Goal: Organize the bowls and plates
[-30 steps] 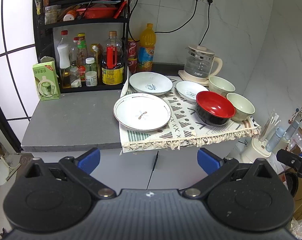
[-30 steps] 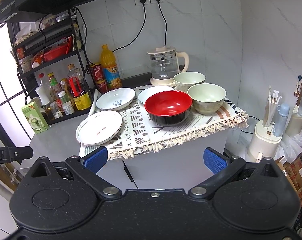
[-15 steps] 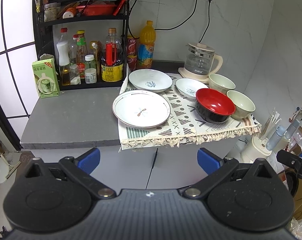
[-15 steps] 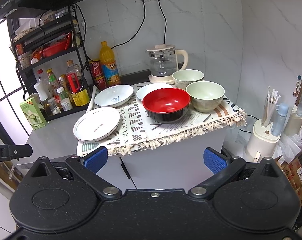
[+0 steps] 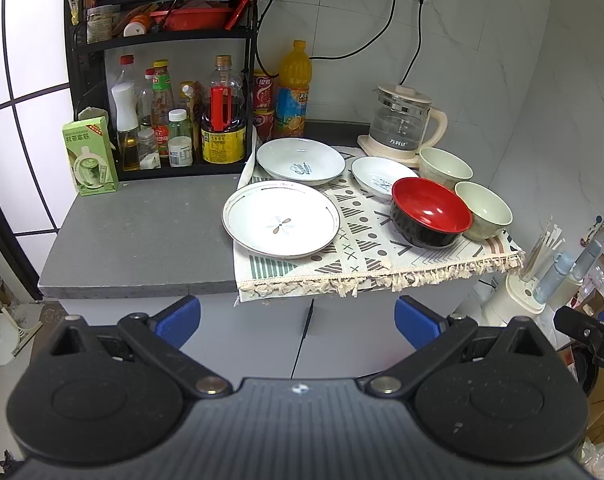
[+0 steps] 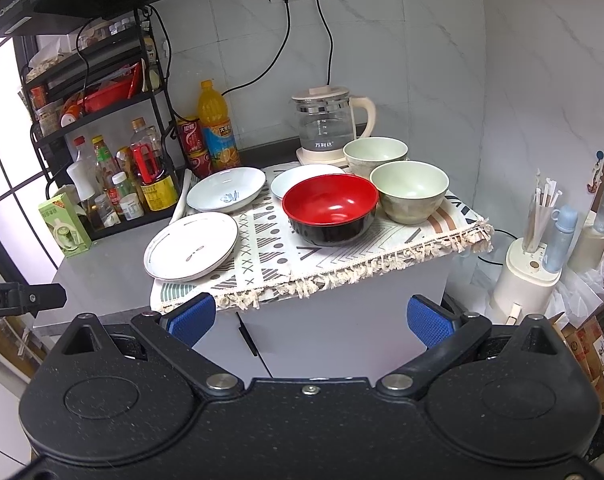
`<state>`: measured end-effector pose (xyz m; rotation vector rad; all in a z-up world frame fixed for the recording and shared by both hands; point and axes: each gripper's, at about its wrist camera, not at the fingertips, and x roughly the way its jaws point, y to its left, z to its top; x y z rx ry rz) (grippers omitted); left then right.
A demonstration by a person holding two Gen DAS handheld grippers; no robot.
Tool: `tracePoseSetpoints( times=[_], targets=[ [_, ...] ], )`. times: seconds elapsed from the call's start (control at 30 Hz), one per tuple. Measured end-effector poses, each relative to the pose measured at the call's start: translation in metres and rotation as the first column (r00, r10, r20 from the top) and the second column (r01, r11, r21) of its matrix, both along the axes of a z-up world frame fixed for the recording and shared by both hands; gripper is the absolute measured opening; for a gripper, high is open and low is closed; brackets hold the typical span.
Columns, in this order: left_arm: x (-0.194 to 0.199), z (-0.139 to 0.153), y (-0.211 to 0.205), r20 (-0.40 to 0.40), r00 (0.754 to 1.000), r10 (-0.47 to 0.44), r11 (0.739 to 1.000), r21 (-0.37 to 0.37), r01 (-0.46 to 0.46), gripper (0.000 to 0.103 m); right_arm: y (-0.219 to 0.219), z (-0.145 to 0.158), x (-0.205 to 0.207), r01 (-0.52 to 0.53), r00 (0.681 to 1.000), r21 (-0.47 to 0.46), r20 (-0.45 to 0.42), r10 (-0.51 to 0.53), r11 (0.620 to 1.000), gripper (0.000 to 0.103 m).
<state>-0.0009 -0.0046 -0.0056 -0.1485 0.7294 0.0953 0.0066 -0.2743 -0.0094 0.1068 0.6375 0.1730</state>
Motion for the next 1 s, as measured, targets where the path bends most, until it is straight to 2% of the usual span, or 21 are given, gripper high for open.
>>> tracePoseSetpoints(
  times=[0.57, 1.0],
  targets=[
    [0.031, -0.002, -0.004, -0.02, 1.0, 0.002, 1.0, -0.003, -0.002, 0.102, -0.001, -0.004, 0.016, 0.0, 1.0, -0.007, -0.008, 0.0, 1.0, 0.103],
    [0.092, -0.018, -0.009, -0.056, 0.998, -0.014, 1.0, -0.022, 0.013, 0.102, -0.009, -0.014, 0.057, 0.013, 0.999, -0.016, -0.035, -0.013, 1.0, 0.103]
  ],
)
